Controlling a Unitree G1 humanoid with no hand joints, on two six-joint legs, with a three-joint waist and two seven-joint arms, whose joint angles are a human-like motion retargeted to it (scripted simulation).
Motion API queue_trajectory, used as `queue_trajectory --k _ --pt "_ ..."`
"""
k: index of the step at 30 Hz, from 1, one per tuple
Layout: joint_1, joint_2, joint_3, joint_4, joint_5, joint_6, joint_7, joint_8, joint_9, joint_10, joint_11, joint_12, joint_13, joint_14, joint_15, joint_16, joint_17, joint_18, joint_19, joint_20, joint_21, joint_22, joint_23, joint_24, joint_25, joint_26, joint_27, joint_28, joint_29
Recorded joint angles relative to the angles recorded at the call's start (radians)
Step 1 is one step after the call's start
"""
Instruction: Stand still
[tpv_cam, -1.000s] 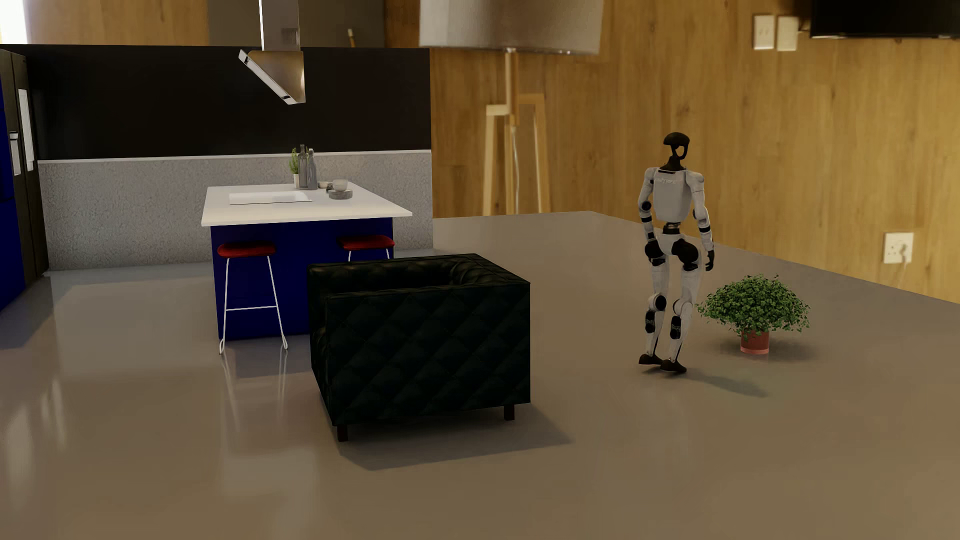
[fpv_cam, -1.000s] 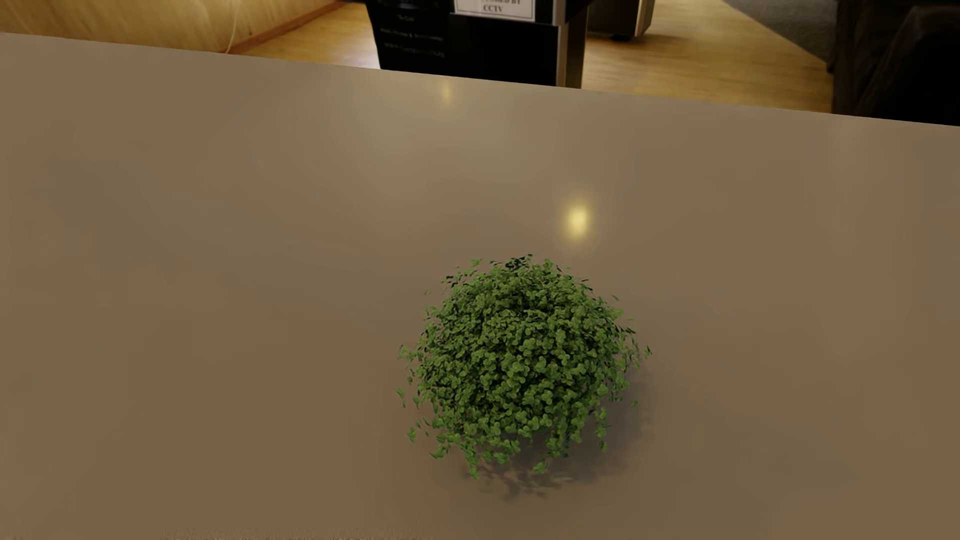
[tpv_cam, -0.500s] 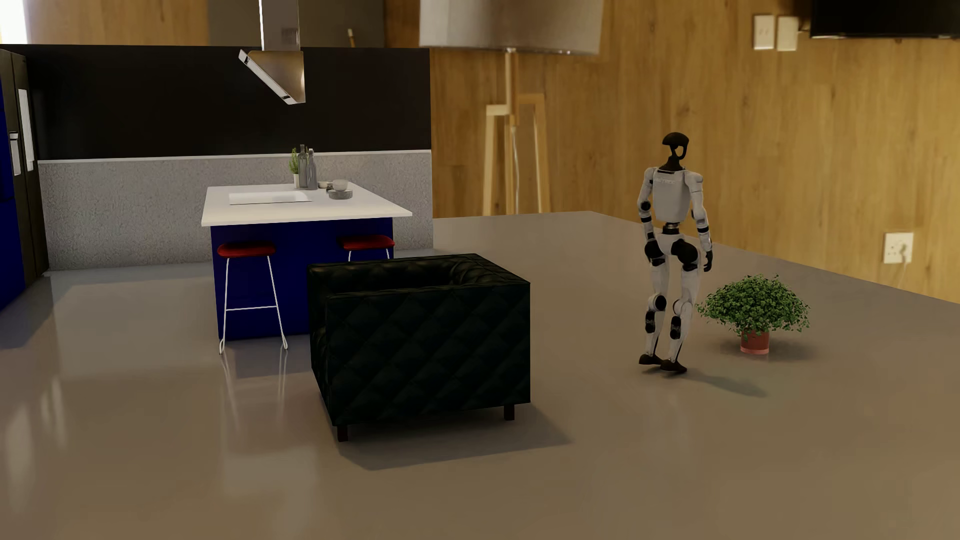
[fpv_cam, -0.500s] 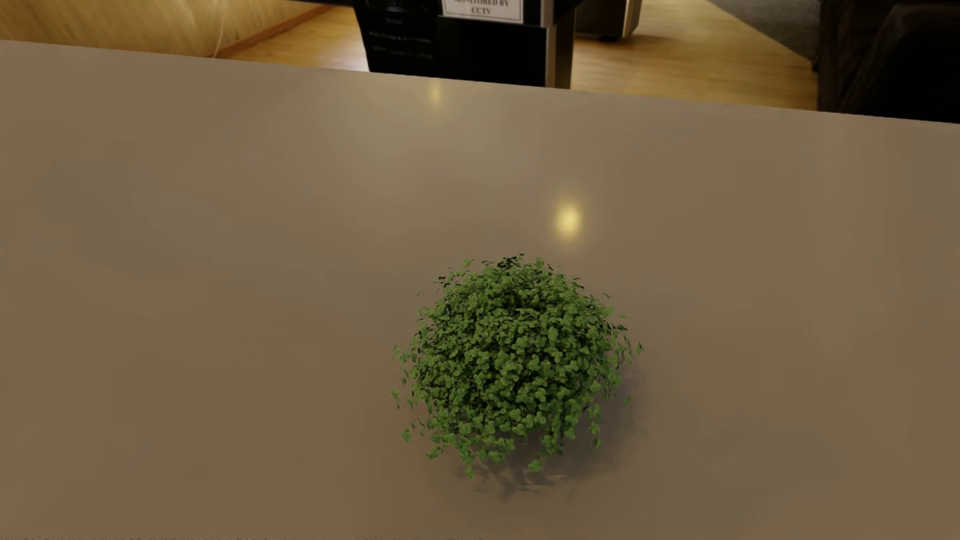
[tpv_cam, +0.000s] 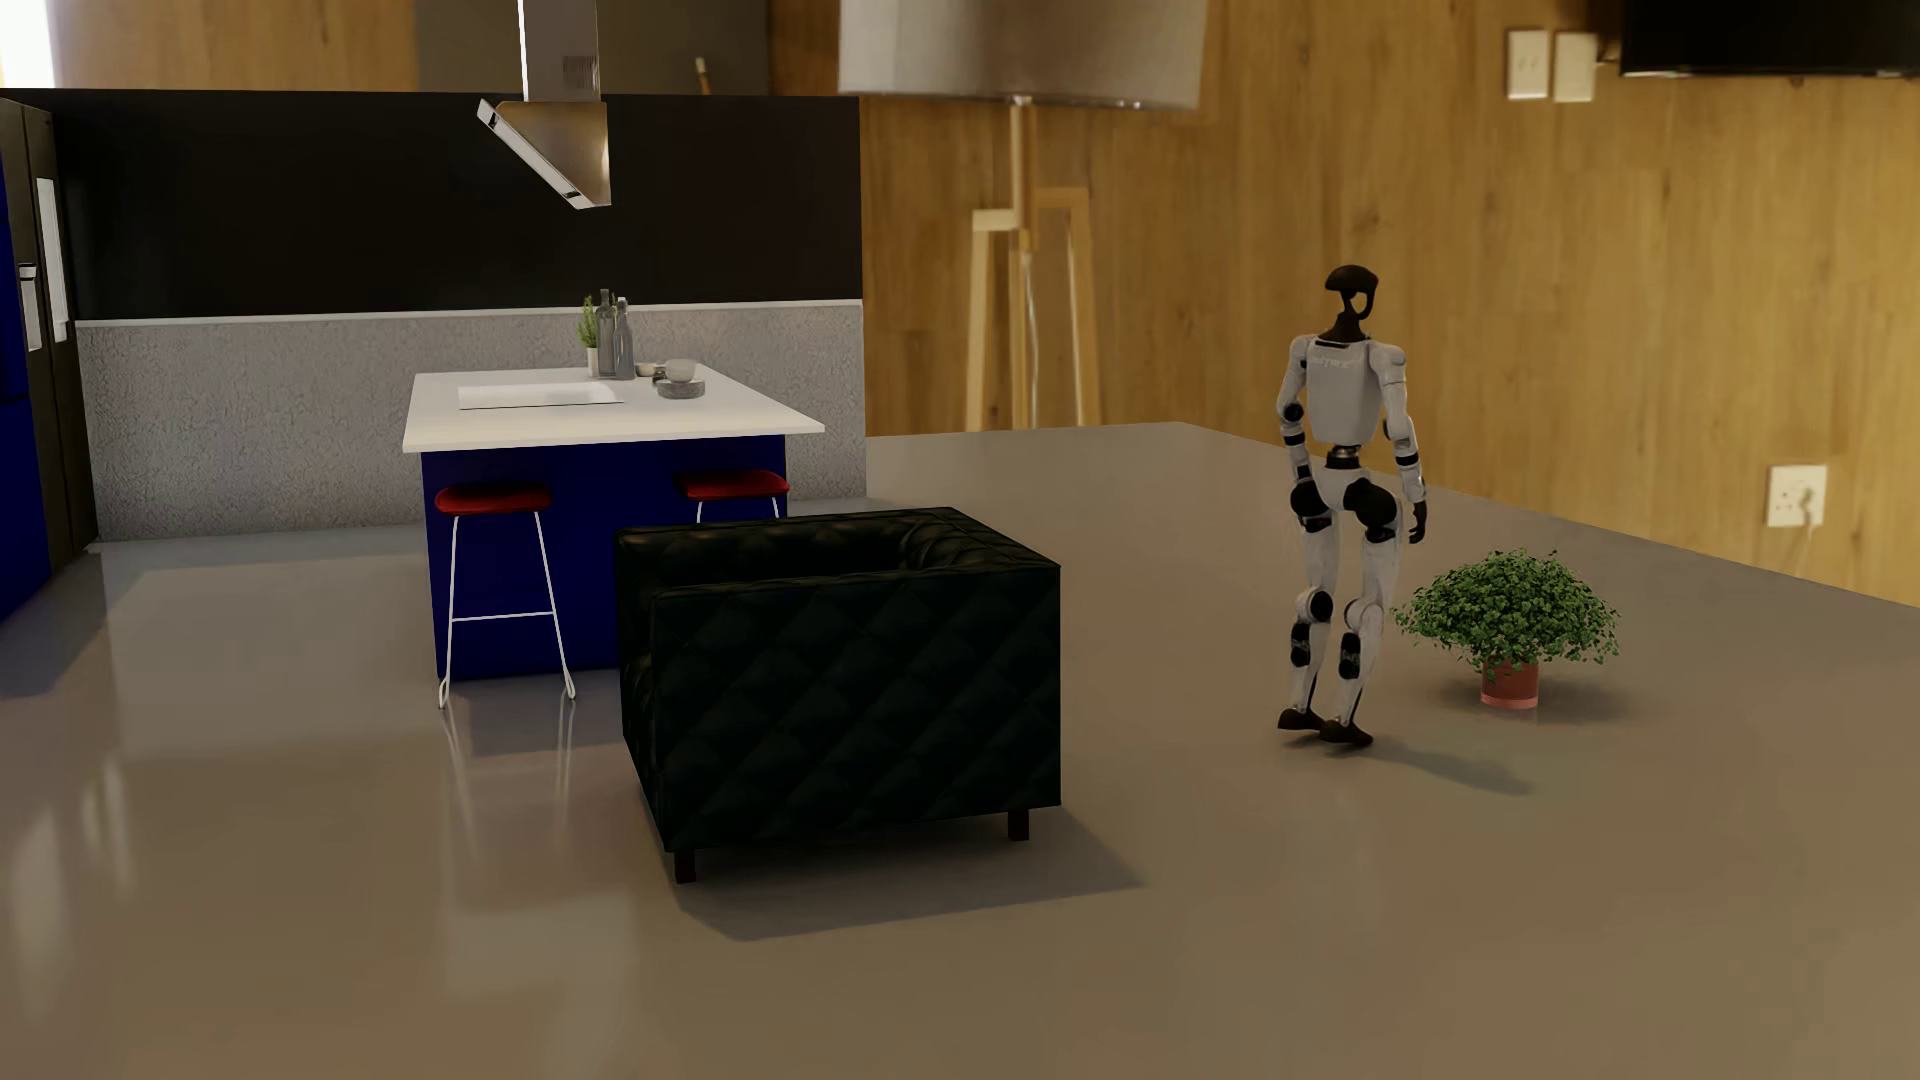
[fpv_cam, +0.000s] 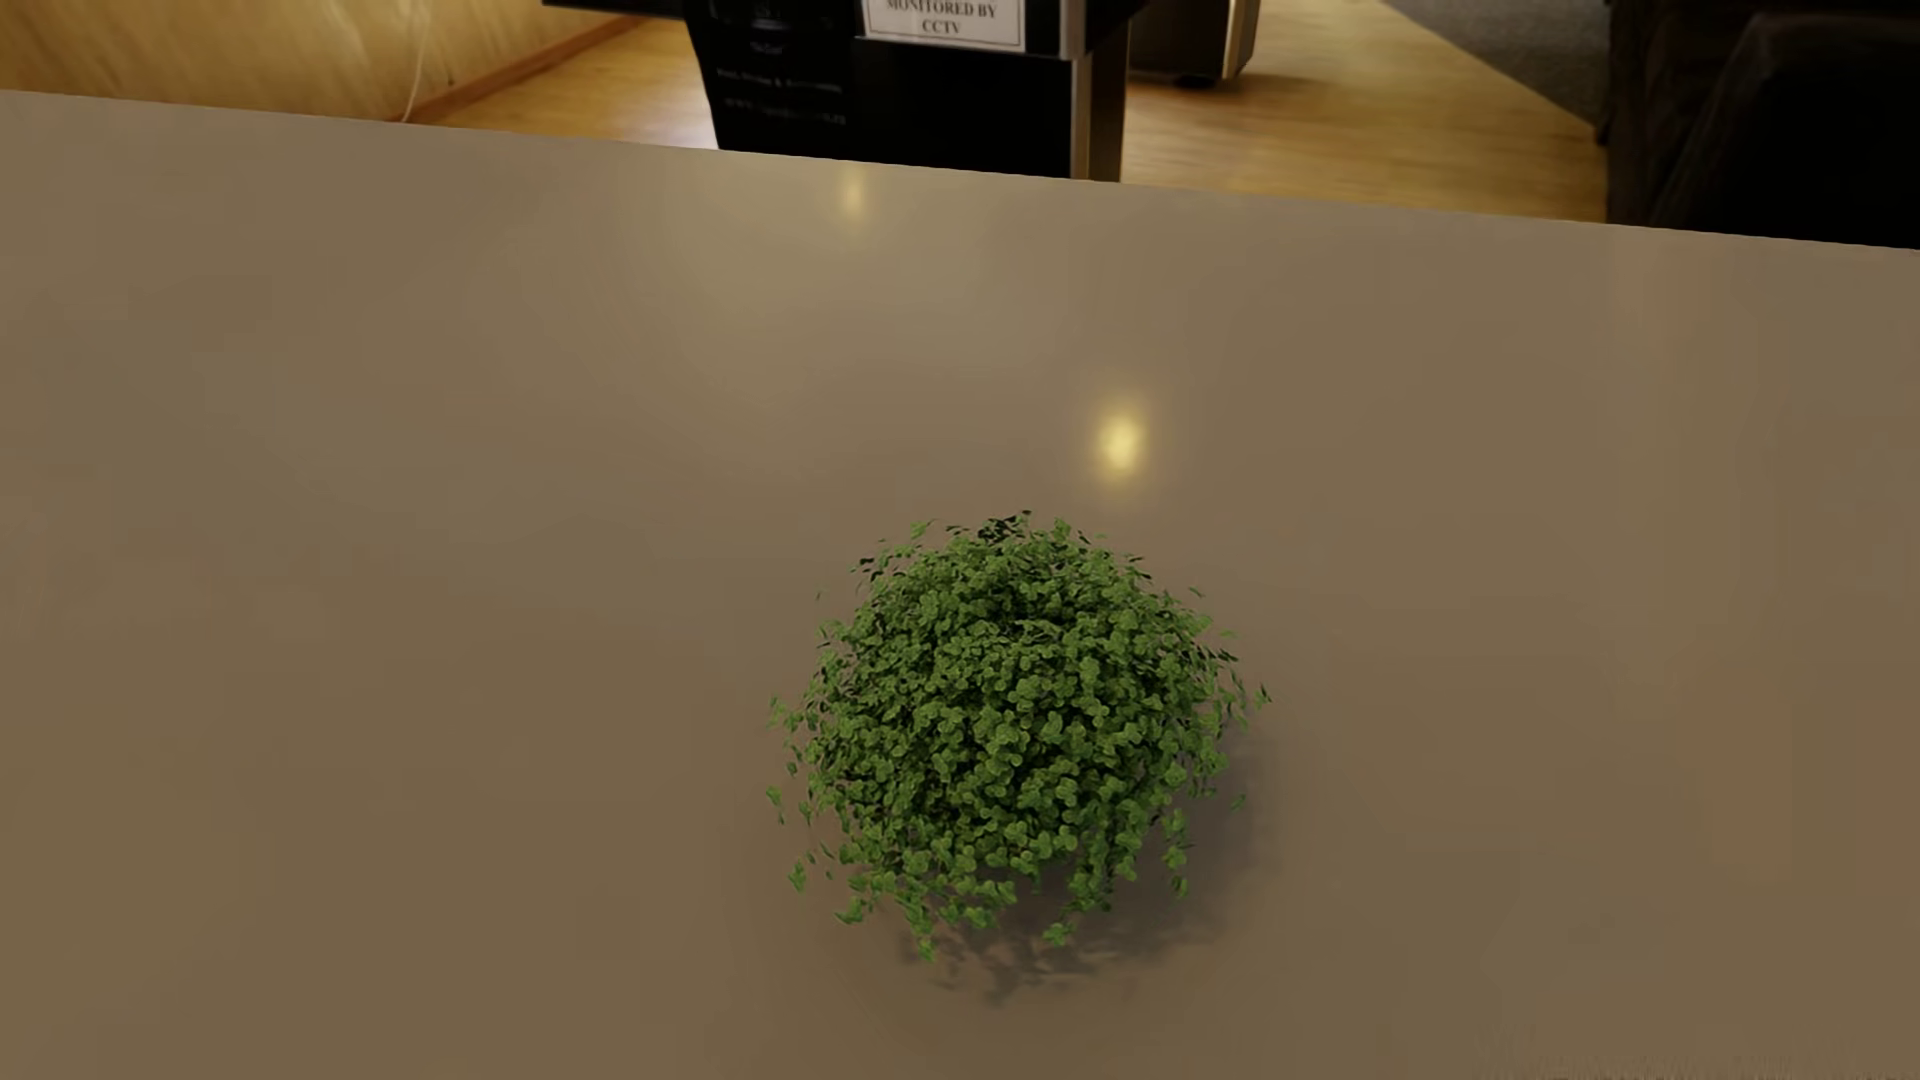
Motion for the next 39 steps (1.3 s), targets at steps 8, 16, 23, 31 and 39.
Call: queue_trajectory --k 8,16,23,31,39 --pt "0.004 0.002 -0.004 0.004 0.002 -0.003 0.000 0.000 -0.006 0.014 0.008 0.008 0.011 -0.011 0.006 -0.001 0.011 0.000 0.000 0.021 -0.033 0.005 -0.003 0.000 0.000 0.000 0.000 0.000 0.000" --pt "0.019 0.011 0.001 0.005 0.004 -0.011 0.000 0.000 0.001 0.000 0.007 0.018 0.014 -0.005 0.008 0.006 0.011 0.000 0.000 0.011 -0.006 -0.007 -0.001 0.000 0.000 0.000 0.000 0.000 0.000" --pt "0.007 0.000 0.004 0.007 0.003 -0.019 0.000 0.000 0.001 0.005 0.011 0.013 0.009 -0.003 0.018 0.011 0.008 0.000 0.000 0.029 -0.025 0.003 -0.002 0.000 0.000 0.000 0.000 0.000 0.000" --pt "0.004 -0.002 0.006 0.007 0.004 -0.021 0.000 0.000 0.002 0.007 0.013 0.019 0.019 -0.003 0.028 0.007 0.009 0.000 0.000 0.025 -0.028 0.036 0.007 0.000 0.000 0.000 0.000 0.000 0.000" --pt "-0.001 -0.004 0.007 0.007 0.003 -0.020 0.000 0.000 0.005 0.023 0.018 0.015 0.015 -0.012 0.034 0.009 0.009 0.000 0.000 0.020 -0.024 0.029 0.005 0.000 0.000 0.000 0.000 0.000 0.000"
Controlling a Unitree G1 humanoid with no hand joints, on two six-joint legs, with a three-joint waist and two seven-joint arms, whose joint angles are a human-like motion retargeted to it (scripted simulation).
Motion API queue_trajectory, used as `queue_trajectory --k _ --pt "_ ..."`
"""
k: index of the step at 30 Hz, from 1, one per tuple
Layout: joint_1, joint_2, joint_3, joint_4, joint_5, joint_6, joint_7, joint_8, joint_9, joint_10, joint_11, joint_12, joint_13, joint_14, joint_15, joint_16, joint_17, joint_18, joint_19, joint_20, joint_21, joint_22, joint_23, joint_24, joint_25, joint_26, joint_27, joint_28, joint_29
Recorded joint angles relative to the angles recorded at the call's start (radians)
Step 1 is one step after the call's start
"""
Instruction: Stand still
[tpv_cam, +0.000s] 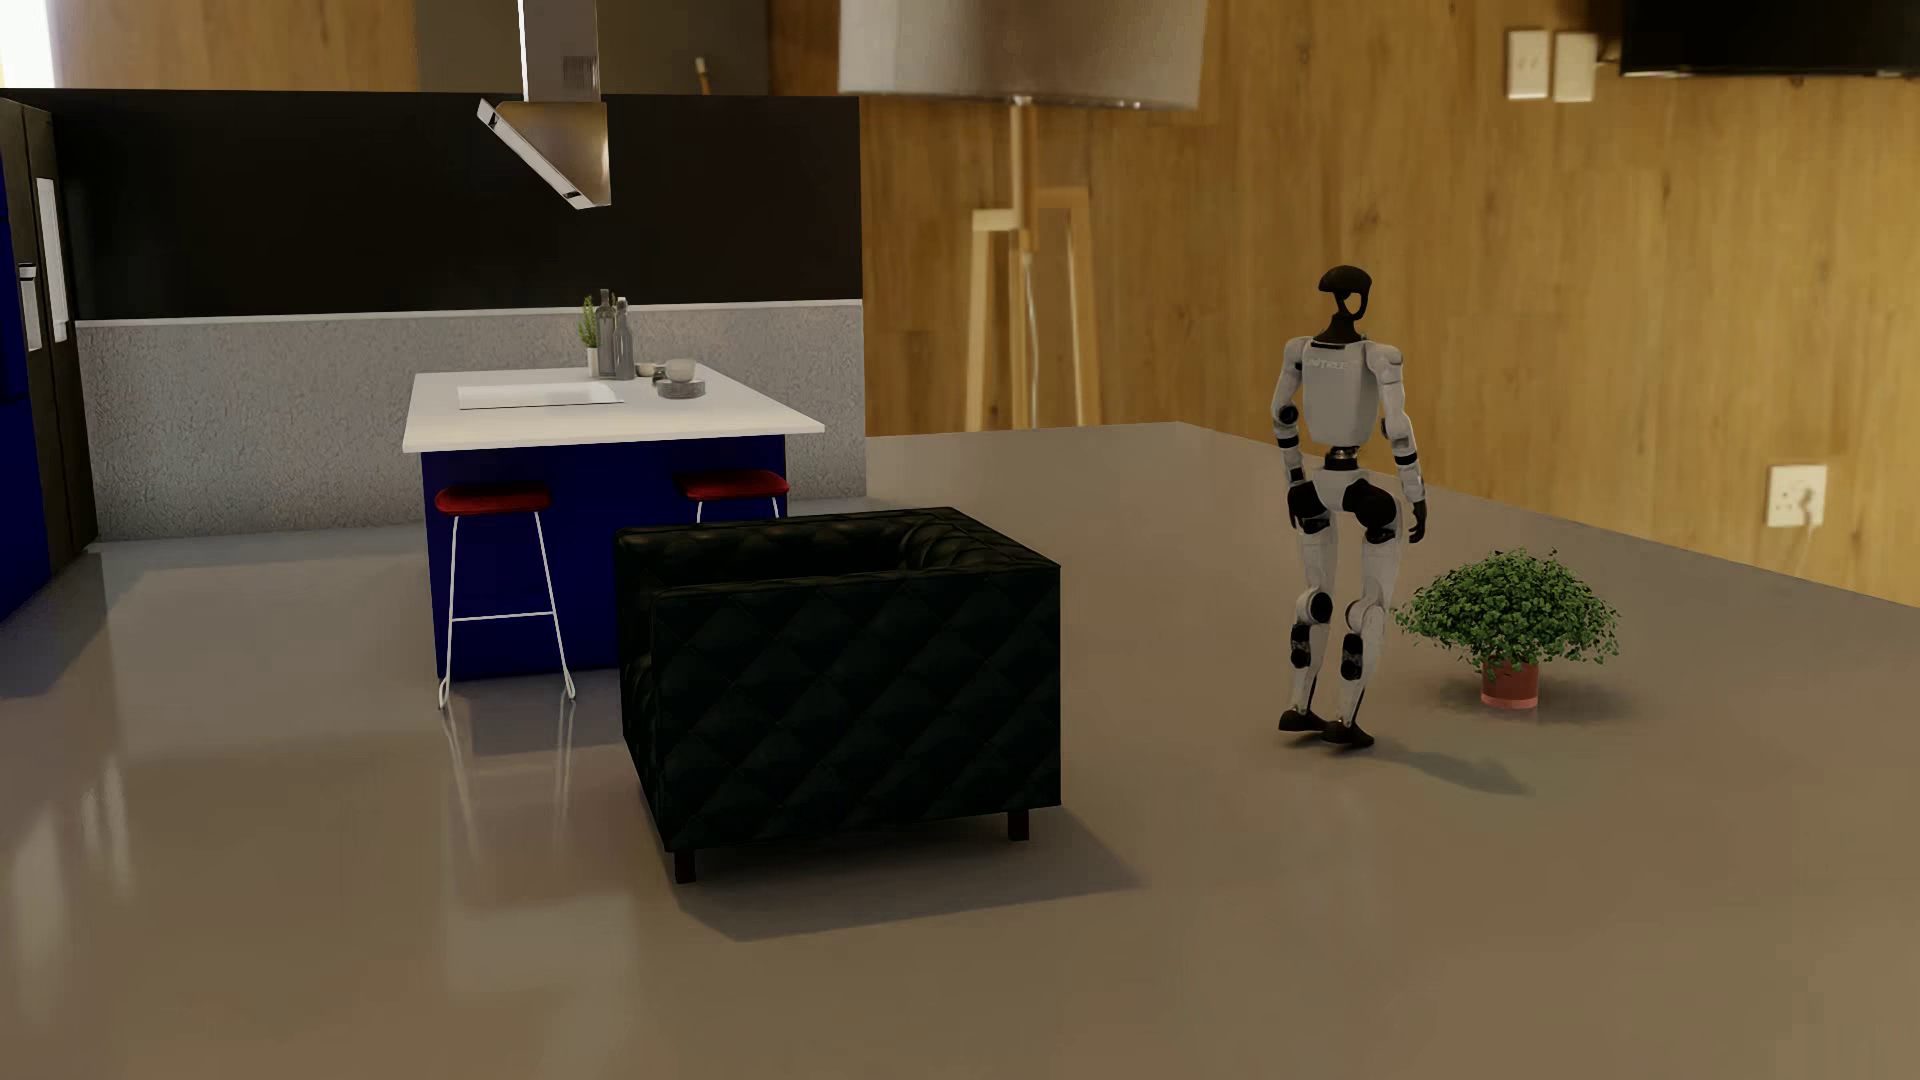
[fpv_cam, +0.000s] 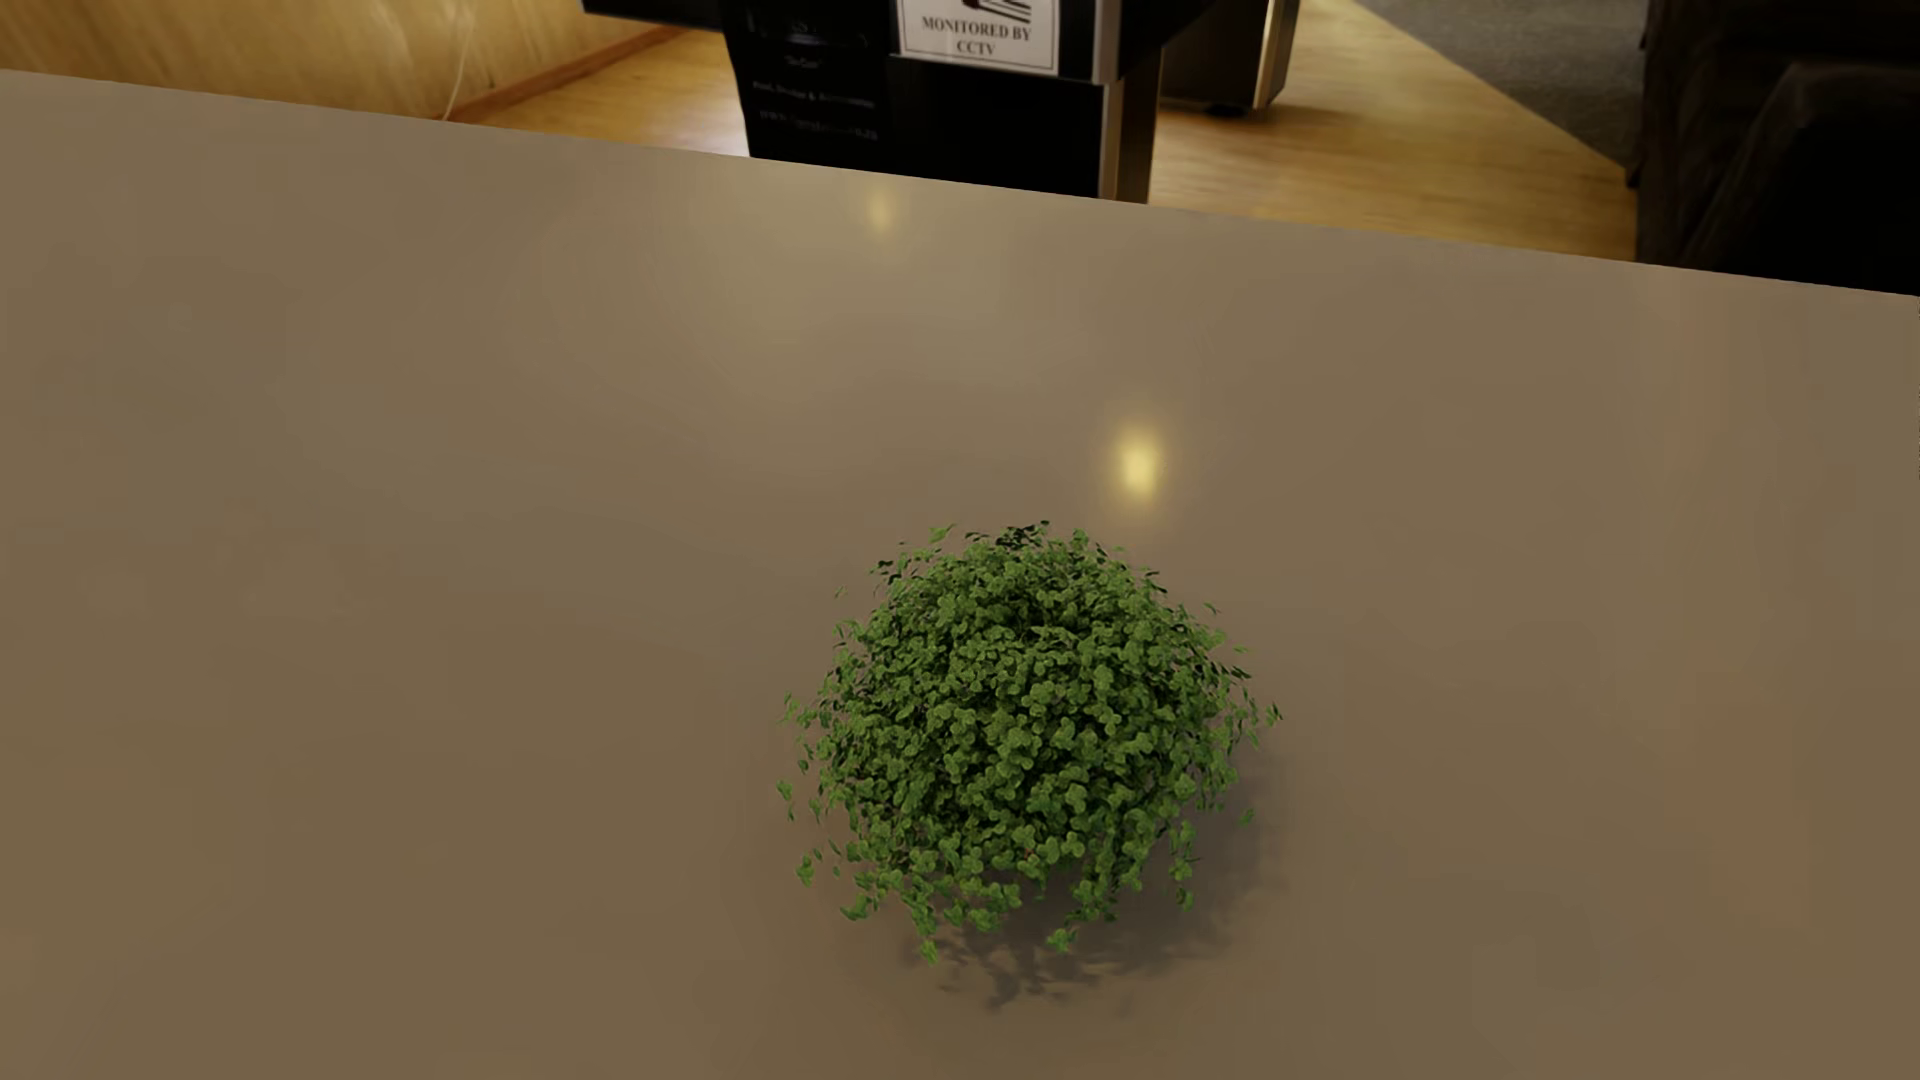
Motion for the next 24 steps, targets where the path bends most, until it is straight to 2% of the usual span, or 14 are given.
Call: queue_trajectory --k 17,24 --pt "-0.001 0.001 -0.010 0.006 0.007 -0.012 0.000 0.000 0.005 0.004 -0.001 0.004 0.007 -0.003 0.001 0.008 0.000 0.000 0.000 0.000 0.012 -0.015 -0.011 0.000 0.000 0.000 0.000 0.000 0.000" --pt "0.003 0.002 -0.027 0.007 0.012 0.009 0.000 0.000 0.010 -0.014 -0.004 0.016 -0.009 0.004 -0.004 0.003 -0.013 0.000 0.000 0.007 0.015 -0.025 -0.007 0.000 0.000 0.000 0.000 0.000 0.000"
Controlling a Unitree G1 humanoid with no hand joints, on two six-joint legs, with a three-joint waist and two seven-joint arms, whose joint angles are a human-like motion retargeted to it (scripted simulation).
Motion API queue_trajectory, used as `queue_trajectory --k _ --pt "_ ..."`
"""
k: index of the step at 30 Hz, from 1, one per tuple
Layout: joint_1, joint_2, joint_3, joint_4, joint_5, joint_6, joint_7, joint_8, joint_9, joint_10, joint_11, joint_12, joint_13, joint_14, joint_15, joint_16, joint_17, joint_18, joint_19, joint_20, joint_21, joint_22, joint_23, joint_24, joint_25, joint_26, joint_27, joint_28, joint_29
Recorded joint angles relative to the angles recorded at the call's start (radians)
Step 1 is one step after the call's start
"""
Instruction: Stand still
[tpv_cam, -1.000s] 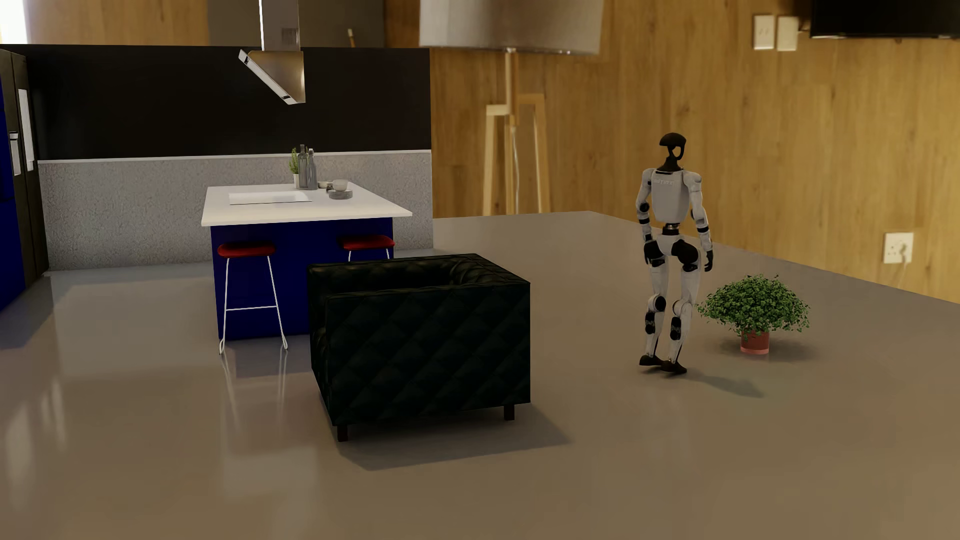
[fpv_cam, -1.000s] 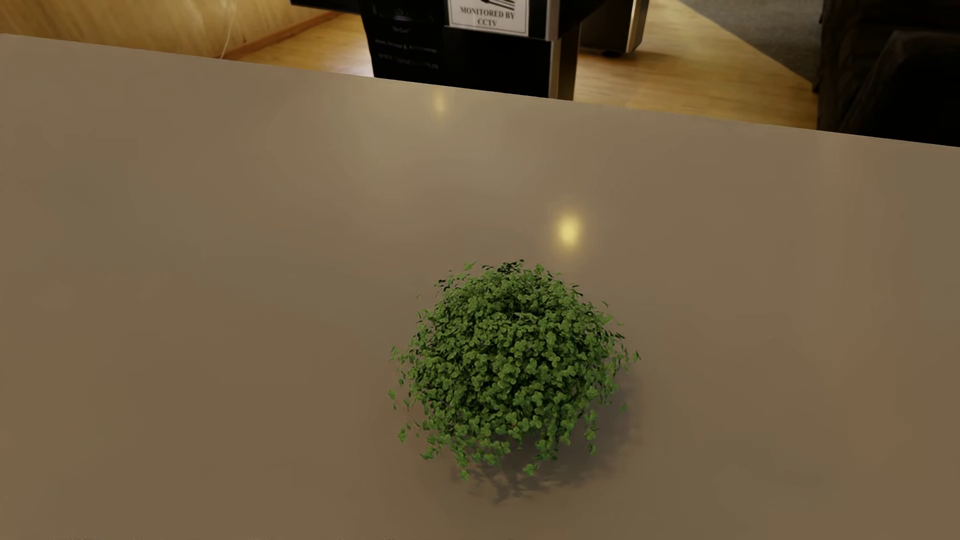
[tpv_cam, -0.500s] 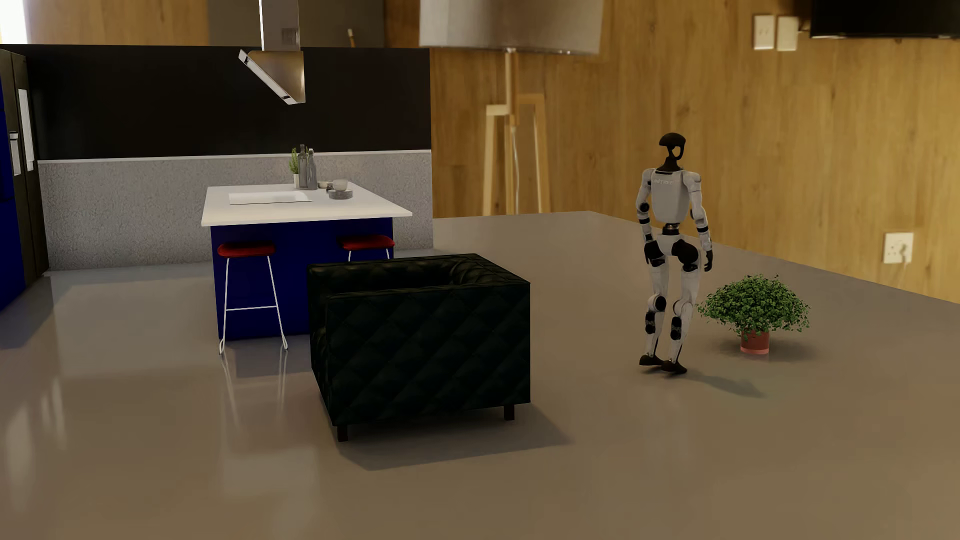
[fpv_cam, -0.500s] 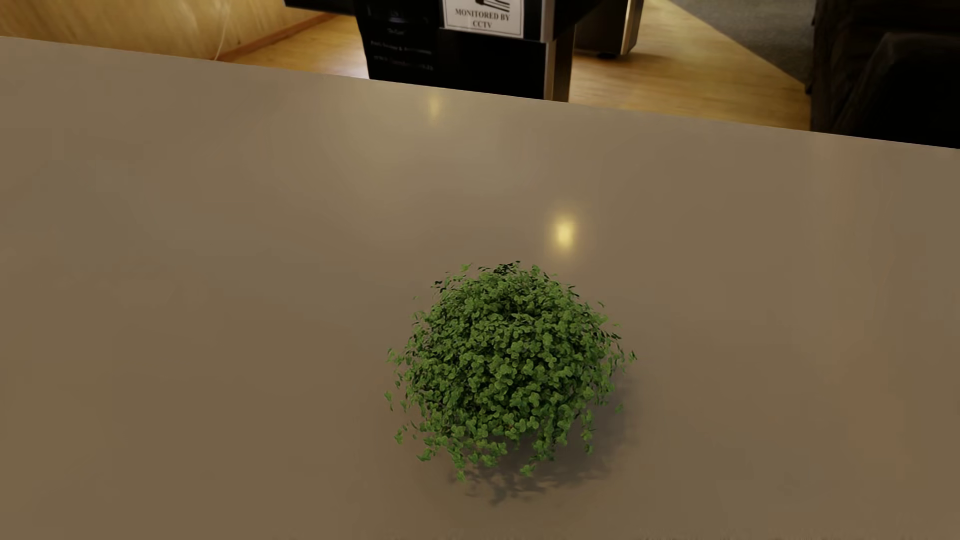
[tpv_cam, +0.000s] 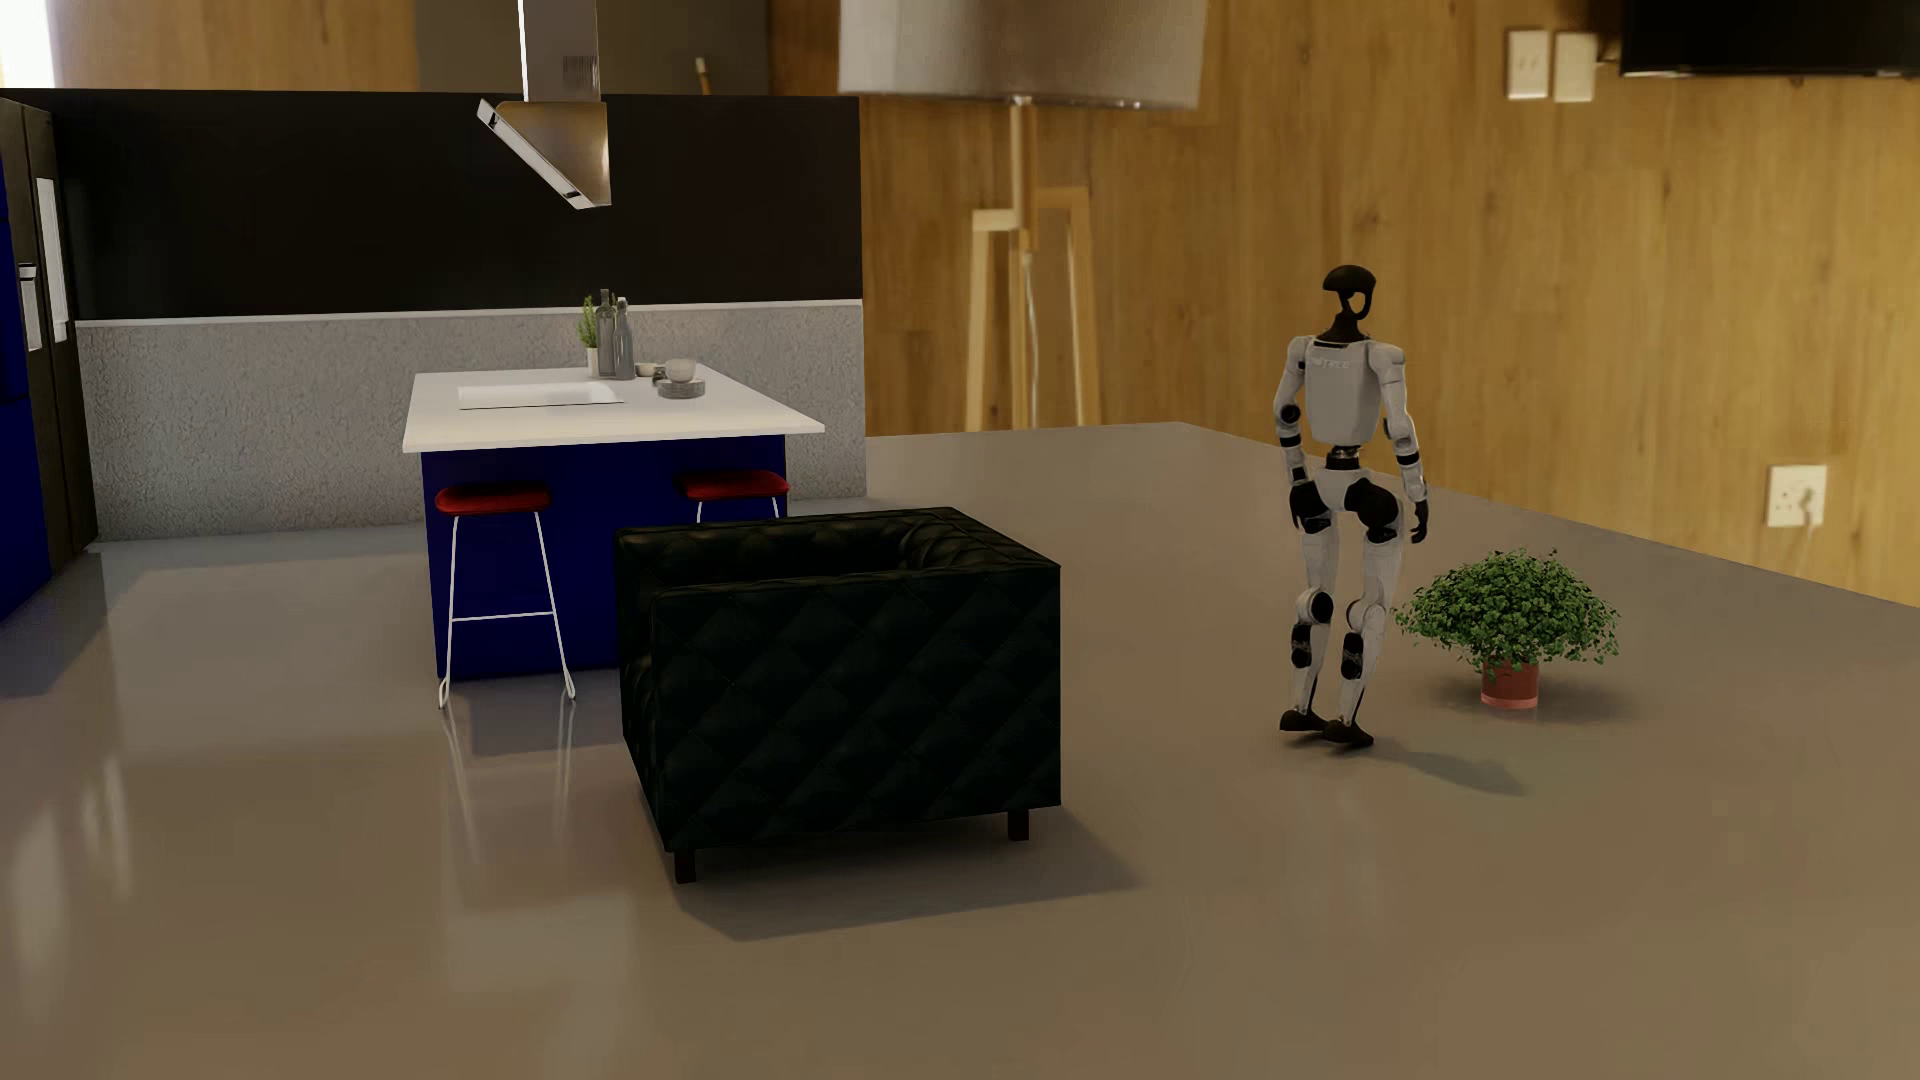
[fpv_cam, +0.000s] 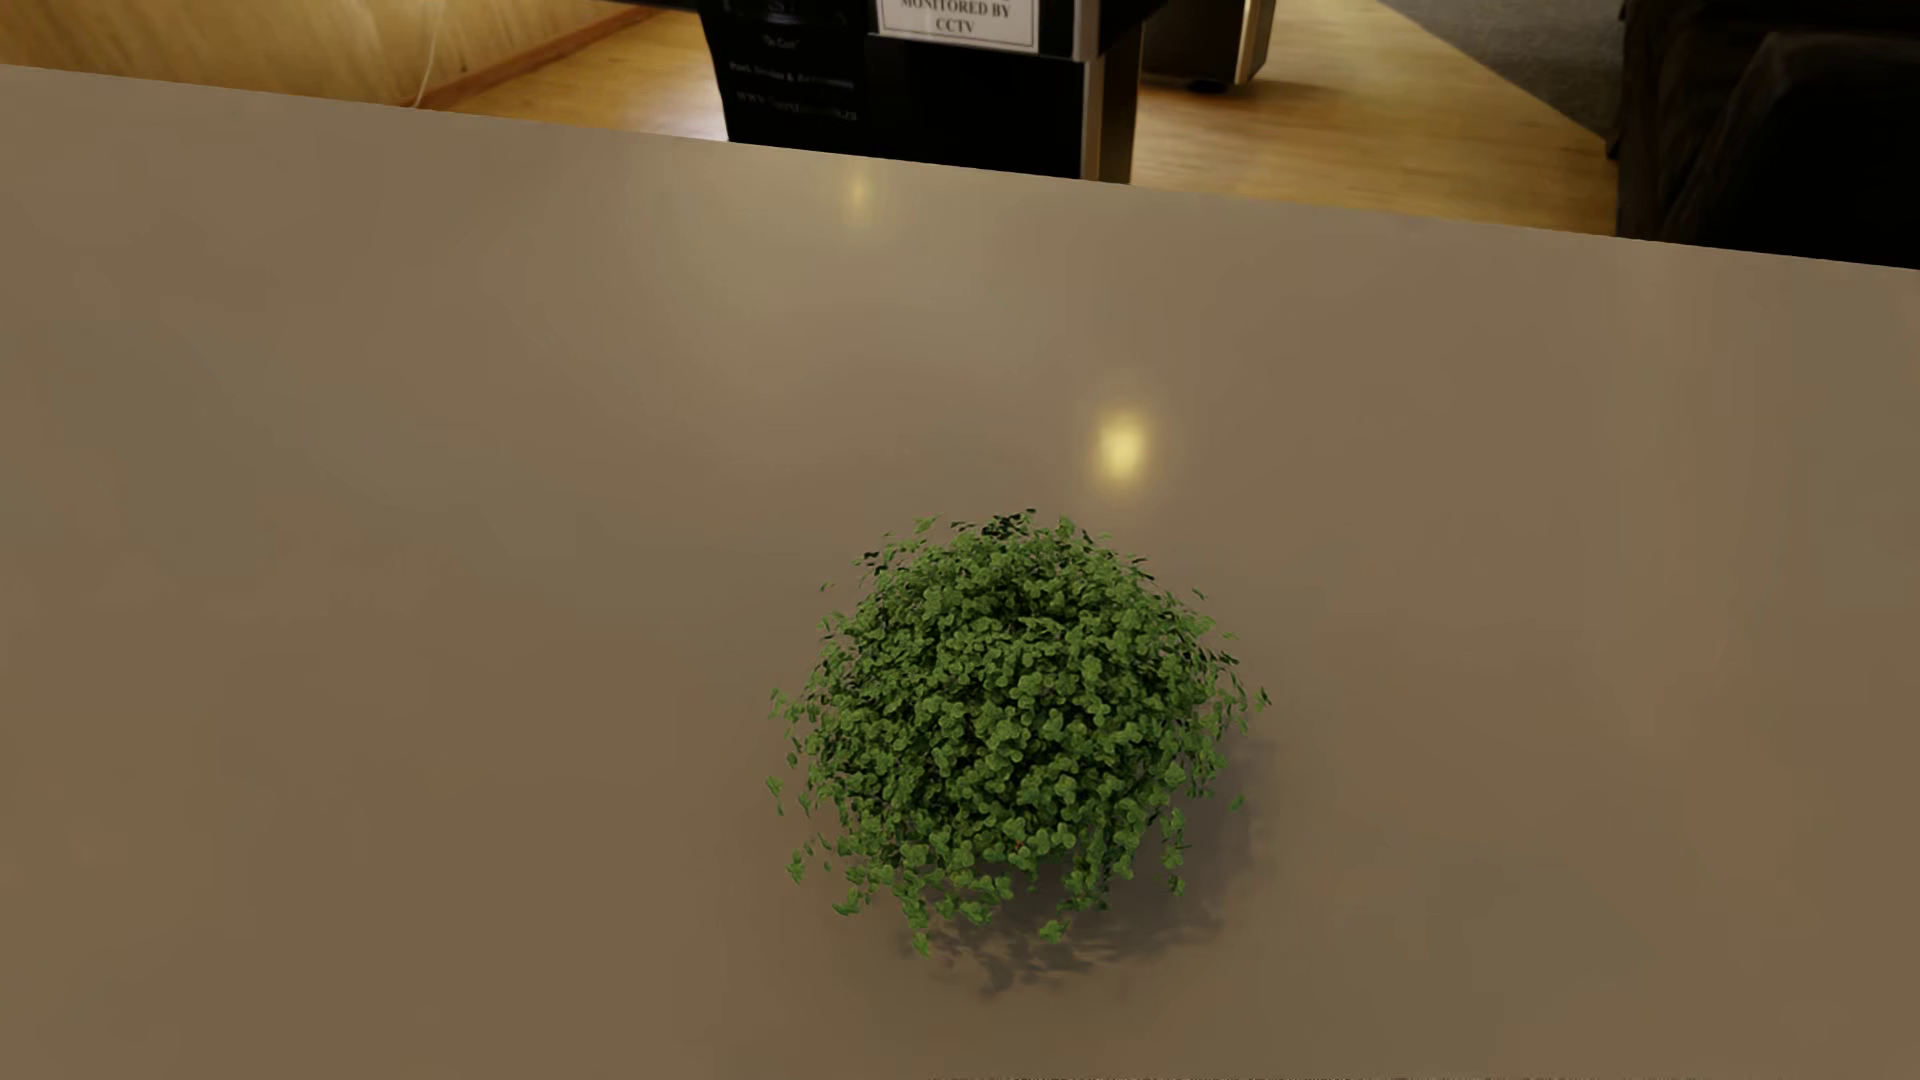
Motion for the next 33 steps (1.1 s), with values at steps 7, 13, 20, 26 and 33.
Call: queue_trajectory --k 7,13,20,26,33 --pt "-0.005 -0.002 -0.005 -0.001 -0.001 0.012 0.000 0.000 0.000 -0.005 -0.005 -0.018 -0.003 0.003 -0.001 0.008 -0.008 0.000 0.000 -0.027 0.005 -0.024 0.001 0.000 0.000 0.000 0.000 0.000 0.000" --pt "-0.007 -0.002 -0.008 0.000 0.000 0.014 0.000 0.000 0.002 -0.002 -0.005 -0.024 -0.018 0.000 0.000 0.002 -0.008 0.000 0.000 -0.024 0.012 -0.025 0.011 0.000 0.000 0.000 0.000 0.000 0.000" --pt "0.001 0.008 -0.007 0.001 0.001 0.014 0.000 0.000 0.008 -0.008 -0.009 -0.019 -0.009 0.001 -0.004 0.002 -0.006 0.000 0.000 -0.035 0.008 -0.024 0.002 0.000 0.000 0.000 0.000 0.000 0.000" --pt "-0.006 0.004 -0.001 0.001 0.003 0.013 0.000 0.000 0.001 -0.014 -0.015 -0.019 -0.014 0.004 -0.004 0.006 -0.006 0.000 0.000 -0.025 0.008 -0.033 0.002 0.000 0.000 0.000 0.000 0.000 0.000" --pt "-0.006 0.005 0.008 -0.003 -0.001 0.010 0.000 0.000 -0.003 -0.020 -0.019 -0.019 -0.013 0.004 -0.002 0.004 -0.004 0.000 0.000 -0.032 0.007 -0.030 0.001 0.000 0.000 0.000 0.000 0.000 0.000"
